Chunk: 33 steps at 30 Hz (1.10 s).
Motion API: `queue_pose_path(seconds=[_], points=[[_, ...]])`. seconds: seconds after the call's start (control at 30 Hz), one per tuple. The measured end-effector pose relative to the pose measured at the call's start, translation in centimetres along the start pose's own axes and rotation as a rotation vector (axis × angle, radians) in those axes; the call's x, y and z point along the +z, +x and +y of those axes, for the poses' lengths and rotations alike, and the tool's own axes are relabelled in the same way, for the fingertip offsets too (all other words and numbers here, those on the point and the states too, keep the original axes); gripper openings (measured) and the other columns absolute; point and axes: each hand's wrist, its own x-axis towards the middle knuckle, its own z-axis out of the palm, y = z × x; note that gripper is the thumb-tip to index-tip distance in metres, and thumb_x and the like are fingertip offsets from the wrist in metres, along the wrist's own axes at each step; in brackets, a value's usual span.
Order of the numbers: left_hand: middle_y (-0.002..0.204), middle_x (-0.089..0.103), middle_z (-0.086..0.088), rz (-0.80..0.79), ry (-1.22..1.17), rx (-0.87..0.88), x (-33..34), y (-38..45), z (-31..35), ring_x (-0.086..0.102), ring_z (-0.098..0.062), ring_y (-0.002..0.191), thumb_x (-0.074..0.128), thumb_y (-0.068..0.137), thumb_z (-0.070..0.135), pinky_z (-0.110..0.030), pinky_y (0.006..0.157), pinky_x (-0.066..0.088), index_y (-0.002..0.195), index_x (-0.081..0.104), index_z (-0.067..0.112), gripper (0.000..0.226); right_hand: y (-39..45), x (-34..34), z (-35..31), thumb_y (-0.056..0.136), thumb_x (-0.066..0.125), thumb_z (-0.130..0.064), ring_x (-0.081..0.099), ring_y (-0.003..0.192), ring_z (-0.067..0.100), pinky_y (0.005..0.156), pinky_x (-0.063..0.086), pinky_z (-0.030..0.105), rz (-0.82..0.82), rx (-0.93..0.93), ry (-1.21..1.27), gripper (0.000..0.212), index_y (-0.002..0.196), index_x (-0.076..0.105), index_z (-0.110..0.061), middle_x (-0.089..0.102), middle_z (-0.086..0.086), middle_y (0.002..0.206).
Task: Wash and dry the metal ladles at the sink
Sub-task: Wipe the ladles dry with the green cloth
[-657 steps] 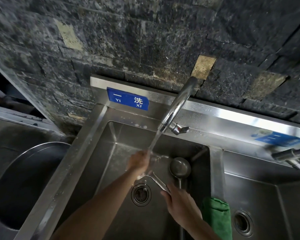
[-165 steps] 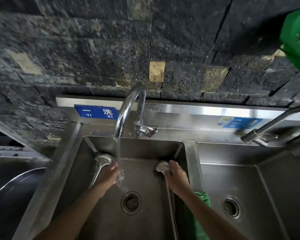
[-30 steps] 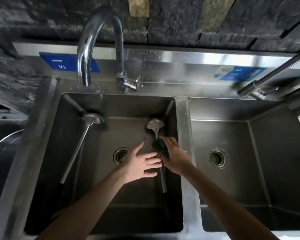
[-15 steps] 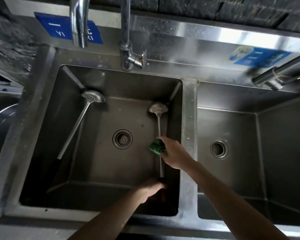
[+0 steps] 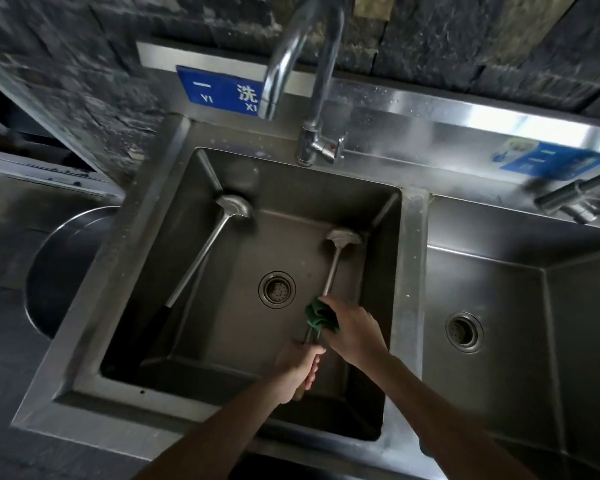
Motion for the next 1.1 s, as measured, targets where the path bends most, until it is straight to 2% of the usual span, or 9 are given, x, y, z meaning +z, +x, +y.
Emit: queue_pose_path(seconds=[0.13, 0.3, 0.4, 0.5, 0.63, 0.83, 0.93, 1.0, 1.1], points=[[0.044, 0.042, 0.003, -0.012, 0.081, 0.18, -3.1, -2.2, -1.3, 0.035, -0.012, 0.035, 0.058, 0.088, 0.014, -0.026, 0.039, 0.029, 0.065, 0.05, 0.012, 0.024, -1.5, 1.3, -2.4, 0.084, 0.072, -0.033, 0.043, 0.13, 0.017, 0.111, 0.041, 0.032, -0.021, -0.256, -0.005, 0.067, 0.146, 0.047, -0.036, 0.043, -0.003, 0.14], [0.042, 0.045, 0.003, -0.03, 0.234, 0.398, -7.8, -6.2, -3.0, 0.037, -0.01, 0.032, 0.068, 0.086, 0.021, -0.021, 0.035, 0.03, 0.067, 0.056, 0.014, 0.024, -4.0, 2.5, -6.6, 0.087, 0.05, -0.063, 0.041, 0.125, 0.026, 0.098, 0.044, 0.044, 0.135, -0.434, -0.301, 0.063, 0.146, 0.046, -0.039, 0.041, 0.006, 0.142], [0.04, 0.047, 0.011, -0.03, 0.323, 0.52, -10.0, -8.9, -4.3, 0.04, 0.0, 0.033, 0.071, 0.083, 0.018, -0.017, 0.037, 0.032, 0.068, 0.055, 0.02, 0.021, -5.1, 2.9, -9.3, 0.089, 0.05, -0.064, 0.032, 0.146, 0.027, 0.108, 0.036, 0.046, 0.186, -0.545, -0.354, 0.061, 0.137, 0.054, -0.027, 0.038, 0.005, 0.158], [0.064, 0.057, 0.013, -0.009, 0.359, 0.651, -11.6, -10.7, -5.3, 0.05, 0.001, 0.054, 0.074, 0.069, 0.03, -0.025, 0.059, 0.043, 0.077, 0.058, 0.028, 0.018, -5.7, 2.1, -12.0, 0.092, 0.051, -0.063, 0.04, 0.146, 0.023, 0.115, 0.027, 0.045, 0.294, -0.695, -0.443, 0.052, 0.13, 0.062, -0.028, 0.05, 0.0, 0.153], [0.083, 0.069, 0.003, 0.045, 0.373, 0.783, -13.6, -12.8, -5.5, 0.064, -0.008, 0.069, 0.069, 0.072, 0.044, -0.03, 0.063, 0.05, 0.098, 0.064, 0.029, 0.03, -7.6, 0.0, -14.9, 0.095, 0.048, -0.064, 0.048, 0.133, 0.022, 0.109, 0.035, 0.046, 0.452, -0.762, -0.54, 0.042, 0.129, 0.06, -0.043, 0.055, 0.0, 0.144], [0.043, 0.049, 0.006, 0.281, 0.423, 0.942, -16.6, -18.6, -5.9, 0.047, -0.003, 0.037, 0.07, 0.085, 0.047, -0.02, 0.042, 0.036, 0.057, 0.051, 0.019, 0.044, -8.2, -8.7, -14.6, 0.091, 0.063, -0.045, 0.048, 0.124, 0.026, 0.103, 0.044, 0.046, 0.608, -0.52, -0.455, 0.039, 0.13, 0.061, -0.043, 0.045, 0.003, 0.142], [0.042, 0.041, 0.006, 0.237, 0.283, 0.994, -18.1, -21.7, -5.4, 0.041, -0.009, 0.035, 0.068, 0.088, 0.041, -0.022, 0.04, 0.032, 0.052, 0.043, 0.019, 0.049, -8.5, -13.3, -13.3, 0.091, 0.066, -0.003, 0.06, 0.106, 0.006, 0.088, 0.056, 0.029, 0.611, -0.28, -0.023, 0.049, 0.117, 0.066, -0.045, 0.051, -0.018, 0.12], [0.047, 0.038, 0.003, 0.233, 0.193, 1.062, -18.9, -24.0, -4.1, 0.039, -0.014, 0.038, 0.067, 0.088, 0.039, -0.027, 0.042, 0.032, 0.057, 0.041, 0.02, 0.045, -8.1, -13.8, -14.3, 0.089, 0.052, 0.017, 0.068, 0.085, 0.014, 0.067, 0.061, 0.026, 0.716, -0.201, 0.293, 0.064, 0.104, 0.065, -0.044, 0.06, -0.01, 0.103], [0.046, 0.042, -0.005, 0.24, 0.124, 1.157, -19.2, -26.6, -2.1, 0.042, -0.019, 0.034, 0.066, 0.091, 0.039, -0.024, 0.038, 0.033, 0.064, 0.05, 0.015, 0.039, -7.4, -11.1, -16.8, 0.104, 0.047, -0.002, 0.07, 0.09, 0.028, 0.065, 0.062, 0.024, 0.724, -0.088, 0.568, 0.031, 0.097, 0.067, -0.024, 0.068, 0.001, 0.095]])
